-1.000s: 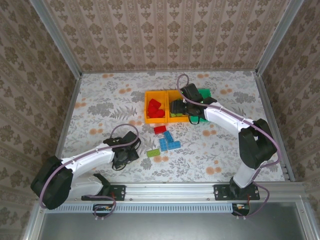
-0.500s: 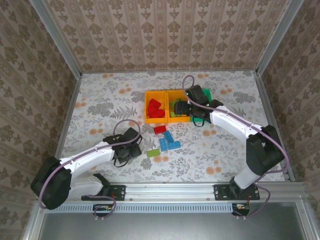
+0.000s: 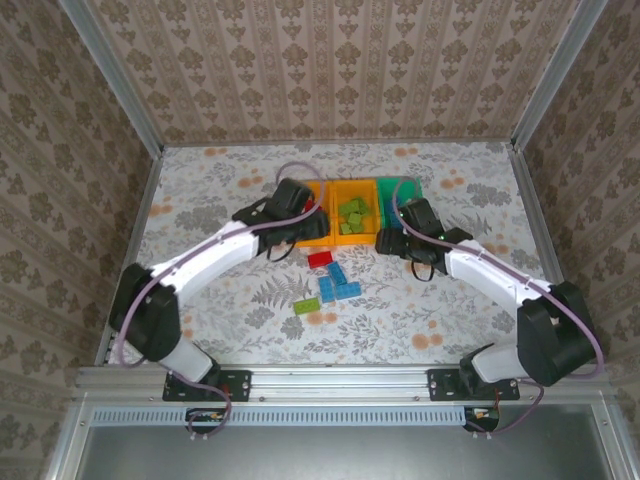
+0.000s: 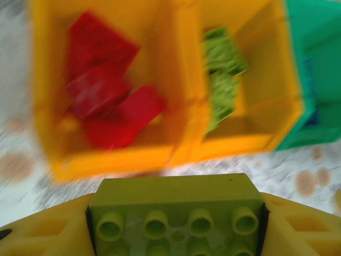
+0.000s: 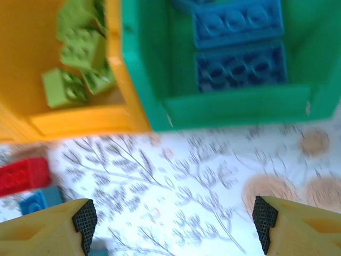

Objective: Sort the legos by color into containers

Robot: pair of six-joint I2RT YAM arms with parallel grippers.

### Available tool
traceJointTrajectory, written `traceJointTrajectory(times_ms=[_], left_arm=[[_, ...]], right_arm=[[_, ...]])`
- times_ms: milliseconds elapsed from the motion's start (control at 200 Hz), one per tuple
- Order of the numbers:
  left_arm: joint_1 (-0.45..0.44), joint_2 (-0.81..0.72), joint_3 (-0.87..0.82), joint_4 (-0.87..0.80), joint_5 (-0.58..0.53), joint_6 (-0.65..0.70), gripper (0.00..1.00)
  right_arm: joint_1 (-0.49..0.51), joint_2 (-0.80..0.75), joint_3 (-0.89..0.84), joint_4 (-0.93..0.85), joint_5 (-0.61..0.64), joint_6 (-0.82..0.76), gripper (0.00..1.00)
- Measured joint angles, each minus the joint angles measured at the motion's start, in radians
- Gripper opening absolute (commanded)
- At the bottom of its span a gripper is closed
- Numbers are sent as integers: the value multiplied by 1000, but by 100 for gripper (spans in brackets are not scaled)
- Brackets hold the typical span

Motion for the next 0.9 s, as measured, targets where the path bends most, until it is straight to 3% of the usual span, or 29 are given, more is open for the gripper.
traceJointTrajectory(times_ms=[230, 455, 765, 845, 900], left_arm=[[0, 294, 317, 47, 146, 163, 62], [6, 503, 483, 44, 230, 200, 65], [23, 562, 560, 31, 253, 206, 84], [26, 562, 560, 31, 252, 203, 99], [26, 561, 556, 33, 250, 204, 100]], right_arm=[[10, -69, -105, 0, 0, 46, 80], [76, -87, -127, 0, 7, 77, 80], [251, -99, -134, 7, 61, 119, 81], [294, -92, -134, 11, 68, 128, 84], [323, -76, -134, 18, 76, 135, 84]])
